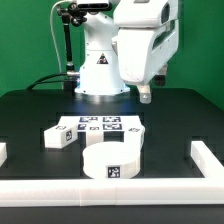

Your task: Assemble stool

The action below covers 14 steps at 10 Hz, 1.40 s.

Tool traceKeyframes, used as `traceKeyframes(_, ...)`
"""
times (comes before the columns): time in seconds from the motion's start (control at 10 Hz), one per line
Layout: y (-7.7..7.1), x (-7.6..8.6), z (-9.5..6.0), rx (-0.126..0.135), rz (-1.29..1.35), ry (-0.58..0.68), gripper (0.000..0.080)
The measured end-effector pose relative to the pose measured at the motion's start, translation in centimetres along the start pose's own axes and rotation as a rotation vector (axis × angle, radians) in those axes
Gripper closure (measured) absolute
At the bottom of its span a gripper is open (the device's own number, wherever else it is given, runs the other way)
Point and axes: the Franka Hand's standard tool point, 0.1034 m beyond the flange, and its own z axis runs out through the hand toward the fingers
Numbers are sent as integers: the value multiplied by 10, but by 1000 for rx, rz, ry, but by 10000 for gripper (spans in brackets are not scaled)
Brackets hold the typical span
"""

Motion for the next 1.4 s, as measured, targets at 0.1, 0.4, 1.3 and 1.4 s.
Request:
traceKeyframes(0.1, -1, -1, 0, 9, -7, -4, 150)
traceKeyframes(0.4, 0, -2, 0, 8, -7, -5, 150)
traceKeyframes(1.3, 27, -63, 39, -85, -323, 27, 150)
traceKeyframes(1.4, 27, -65, 41, -83, -324, 27, 150)
